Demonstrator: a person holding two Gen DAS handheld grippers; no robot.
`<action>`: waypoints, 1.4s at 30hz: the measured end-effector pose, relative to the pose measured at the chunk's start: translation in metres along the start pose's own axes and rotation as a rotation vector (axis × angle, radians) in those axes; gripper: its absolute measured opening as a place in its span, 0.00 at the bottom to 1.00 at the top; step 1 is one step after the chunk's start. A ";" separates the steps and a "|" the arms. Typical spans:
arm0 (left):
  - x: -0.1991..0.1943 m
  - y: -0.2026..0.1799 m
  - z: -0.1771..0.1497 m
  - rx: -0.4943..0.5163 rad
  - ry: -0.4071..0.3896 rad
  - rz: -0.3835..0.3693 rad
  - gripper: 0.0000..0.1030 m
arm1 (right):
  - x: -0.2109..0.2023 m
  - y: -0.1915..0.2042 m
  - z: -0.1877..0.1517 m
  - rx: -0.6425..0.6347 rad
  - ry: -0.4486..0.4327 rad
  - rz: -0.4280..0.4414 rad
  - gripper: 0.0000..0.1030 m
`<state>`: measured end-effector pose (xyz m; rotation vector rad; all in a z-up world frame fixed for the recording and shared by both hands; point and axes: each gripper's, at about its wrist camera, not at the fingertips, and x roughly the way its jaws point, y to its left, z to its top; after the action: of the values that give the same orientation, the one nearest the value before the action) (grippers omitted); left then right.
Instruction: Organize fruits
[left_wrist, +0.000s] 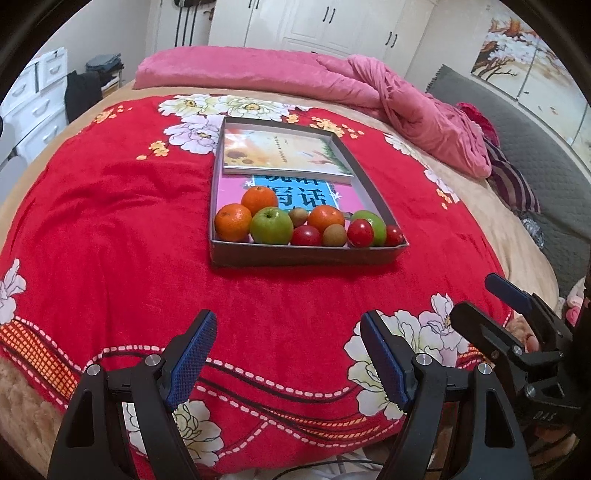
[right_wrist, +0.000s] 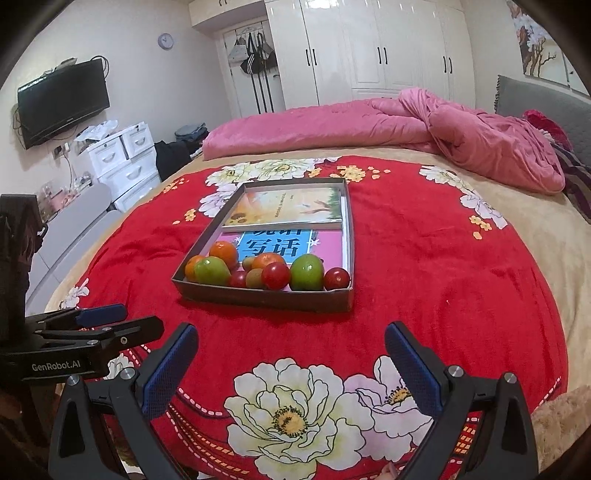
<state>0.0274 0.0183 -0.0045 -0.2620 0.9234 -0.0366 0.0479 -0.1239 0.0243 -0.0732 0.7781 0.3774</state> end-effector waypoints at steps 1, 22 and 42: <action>0.001 0.000 0.000 0.001 0.001 -0.002 0.79 | -0.001 0.001 -0.001 -0.004 -0.001 0.003 0.99; 0.005 0.007 0.003 -0.021 0.005 0.002 0.79 | 0.009 0.002 0.000 -0.017 0.000 0.009 0.99; 0.003 0.005 0.003 -0.009 0.007 0.020 0.79 | 0.010 0.003 0.000 -0.019 0.002 0.011 0.99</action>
<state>0.0316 0.0235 -0.0064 -0.2612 0.9334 -0.0146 0.0533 -0.1182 0.0176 -0.0876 0.7775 0.3955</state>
